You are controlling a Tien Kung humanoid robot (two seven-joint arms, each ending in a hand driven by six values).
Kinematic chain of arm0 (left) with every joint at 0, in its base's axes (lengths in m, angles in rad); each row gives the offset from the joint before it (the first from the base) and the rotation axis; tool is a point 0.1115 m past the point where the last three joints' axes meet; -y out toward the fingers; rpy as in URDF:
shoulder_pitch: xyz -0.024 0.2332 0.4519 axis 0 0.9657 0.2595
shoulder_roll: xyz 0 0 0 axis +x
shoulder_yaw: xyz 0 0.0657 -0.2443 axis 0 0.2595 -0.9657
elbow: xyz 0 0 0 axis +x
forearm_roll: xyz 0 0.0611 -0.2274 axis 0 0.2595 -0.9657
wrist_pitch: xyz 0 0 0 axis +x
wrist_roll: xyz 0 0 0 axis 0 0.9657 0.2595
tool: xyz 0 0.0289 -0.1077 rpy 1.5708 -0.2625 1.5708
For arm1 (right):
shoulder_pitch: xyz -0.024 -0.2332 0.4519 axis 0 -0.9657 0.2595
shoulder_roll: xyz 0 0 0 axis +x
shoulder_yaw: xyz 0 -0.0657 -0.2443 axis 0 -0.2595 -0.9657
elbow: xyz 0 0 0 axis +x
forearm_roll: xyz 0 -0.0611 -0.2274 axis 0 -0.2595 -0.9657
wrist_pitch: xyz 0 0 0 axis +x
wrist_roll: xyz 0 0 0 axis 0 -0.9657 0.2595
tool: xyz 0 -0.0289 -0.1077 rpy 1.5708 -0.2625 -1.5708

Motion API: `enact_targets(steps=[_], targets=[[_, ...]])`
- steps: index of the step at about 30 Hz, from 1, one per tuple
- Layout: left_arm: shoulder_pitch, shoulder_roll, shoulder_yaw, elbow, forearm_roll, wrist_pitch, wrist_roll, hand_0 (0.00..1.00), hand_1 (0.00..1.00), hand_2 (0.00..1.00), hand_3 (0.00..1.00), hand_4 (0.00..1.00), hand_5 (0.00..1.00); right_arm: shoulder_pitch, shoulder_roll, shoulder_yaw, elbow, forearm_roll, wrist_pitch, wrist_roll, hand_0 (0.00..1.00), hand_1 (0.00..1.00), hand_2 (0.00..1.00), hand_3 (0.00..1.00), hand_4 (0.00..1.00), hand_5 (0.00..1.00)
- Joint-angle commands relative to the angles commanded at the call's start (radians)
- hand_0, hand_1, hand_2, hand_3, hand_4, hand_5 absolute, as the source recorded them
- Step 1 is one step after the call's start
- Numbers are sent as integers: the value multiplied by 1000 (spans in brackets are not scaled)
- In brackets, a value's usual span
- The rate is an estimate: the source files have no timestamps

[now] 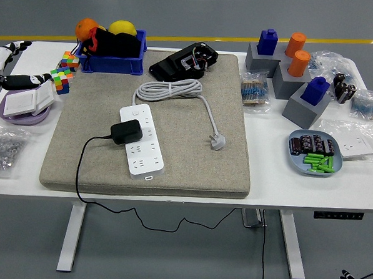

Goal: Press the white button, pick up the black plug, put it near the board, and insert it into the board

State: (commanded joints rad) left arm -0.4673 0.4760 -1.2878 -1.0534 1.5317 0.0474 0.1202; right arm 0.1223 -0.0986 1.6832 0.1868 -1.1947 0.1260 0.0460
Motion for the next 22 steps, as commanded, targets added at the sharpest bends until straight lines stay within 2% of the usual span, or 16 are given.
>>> enact_targets(steps=[22], targets=[[2, -2, 0, -10, -2, 1, -1, 951, 982, 971, 930, 823, 180, 4, -1, 0, 2, 3, 0, 0, 787, 679, 655, 631, 724, 490]])
